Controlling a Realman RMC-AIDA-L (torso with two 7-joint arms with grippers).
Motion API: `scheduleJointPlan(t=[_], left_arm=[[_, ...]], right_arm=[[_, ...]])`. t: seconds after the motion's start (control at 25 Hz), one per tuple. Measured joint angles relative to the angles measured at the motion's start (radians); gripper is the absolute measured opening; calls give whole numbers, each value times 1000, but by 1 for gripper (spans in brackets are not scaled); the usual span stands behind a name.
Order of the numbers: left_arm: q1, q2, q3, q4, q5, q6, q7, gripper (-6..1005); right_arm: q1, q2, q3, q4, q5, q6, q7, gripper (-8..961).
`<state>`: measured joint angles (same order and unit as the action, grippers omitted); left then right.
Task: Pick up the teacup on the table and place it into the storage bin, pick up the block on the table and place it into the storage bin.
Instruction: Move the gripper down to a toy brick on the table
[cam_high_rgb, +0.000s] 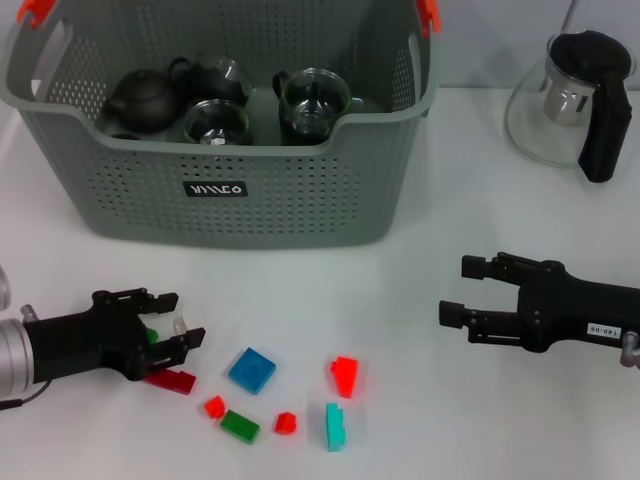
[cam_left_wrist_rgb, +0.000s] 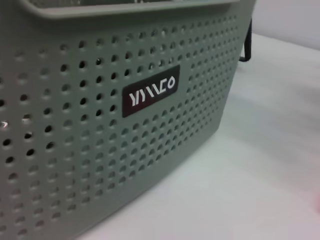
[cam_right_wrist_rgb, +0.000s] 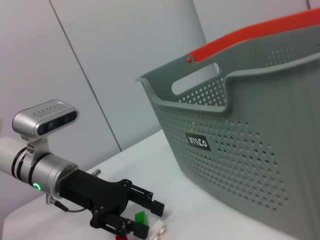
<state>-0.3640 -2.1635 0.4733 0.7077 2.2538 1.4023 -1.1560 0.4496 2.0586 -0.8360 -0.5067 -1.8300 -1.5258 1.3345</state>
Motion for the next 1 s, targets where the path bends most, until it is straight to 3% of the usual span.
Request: scheduleJointPlan(t=[1.0], left_arm=[[-1, -6, 0, -32, 0, -41, 52, 601]], right_arm=[[-1, 0, 0, 5, 0, 3, -4, 928]])
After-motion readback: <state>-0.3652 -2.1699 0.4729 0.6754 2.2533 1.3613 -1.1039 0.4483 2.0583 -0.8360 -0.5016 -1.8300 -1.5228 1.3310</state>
